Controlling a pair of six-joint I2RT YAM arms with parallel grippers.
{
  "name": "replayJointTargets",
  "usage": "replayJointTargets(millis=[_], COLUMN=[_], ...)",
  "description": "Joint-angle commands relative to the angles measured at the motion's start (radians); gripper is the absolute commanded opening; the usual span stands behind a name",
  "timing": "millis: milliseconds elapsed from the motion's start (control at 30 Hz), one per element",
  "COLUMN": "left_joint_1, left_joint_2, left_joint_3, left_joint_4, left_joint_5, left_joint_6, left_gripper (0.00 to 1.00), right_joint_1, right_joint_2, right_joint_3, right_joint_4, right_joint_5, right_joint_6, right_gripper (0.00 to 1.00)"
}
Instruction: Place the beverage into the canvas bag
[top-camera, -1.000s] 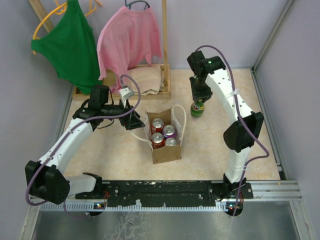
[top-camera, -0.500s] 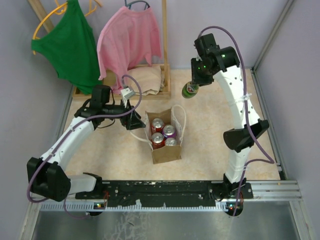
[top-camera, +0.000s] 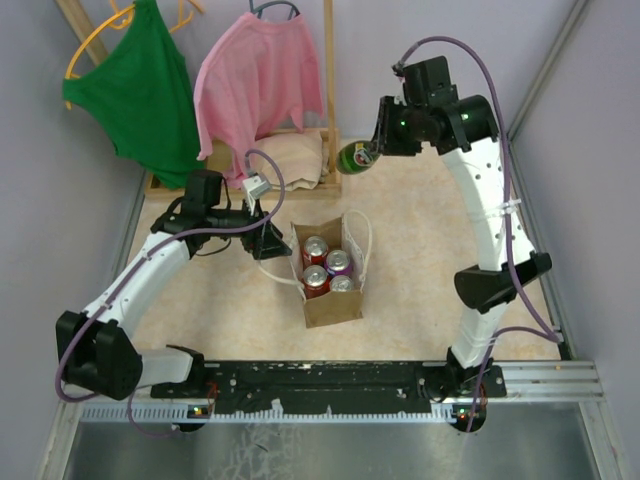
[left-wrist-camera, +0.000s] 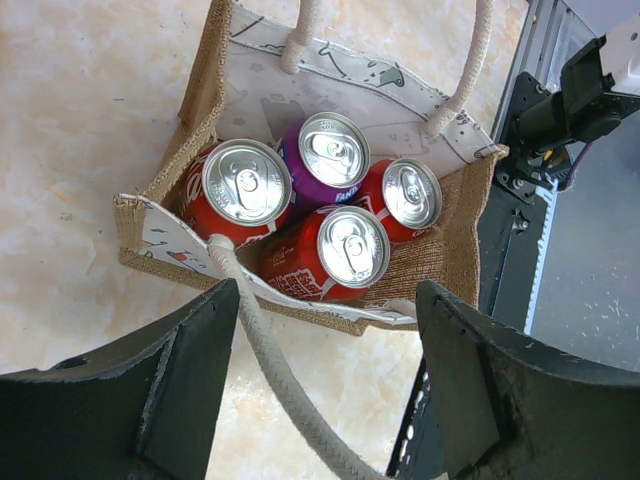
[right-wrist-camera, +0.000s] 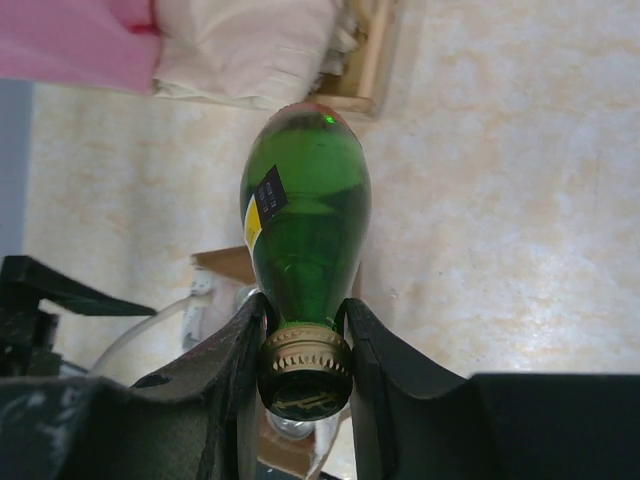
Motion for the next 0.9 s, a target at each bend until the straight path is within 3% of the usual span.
replayJointTargets(millis=[0,400,867], left_joint_1=[0.005,0.006,0.006], left_joint_2=[0.007,0.013,0.026], left_joint_3=[0.025,0.023,0.025], left_joint_4=[0.014,0.014,0.015], left_joint_5=[0.020,0.021,0.027], left_joint_6=[0.017,0.024,0.024], left_gripper=[0.78,0.77,0.77], right_joint_1=[0.028,0.193,0.242], right_joint_2=[-0.083,-0.063,-0.161], right_joint_3=[0.062,0.073,-0.136], right_joint_4=[0.210,0.060,-0.021], right_joint_5=[-0.161,-0.155,-0.136], right_joint_6=[0.054,0.031,0.030], right_gripper=[0.00,0.00,0.00])
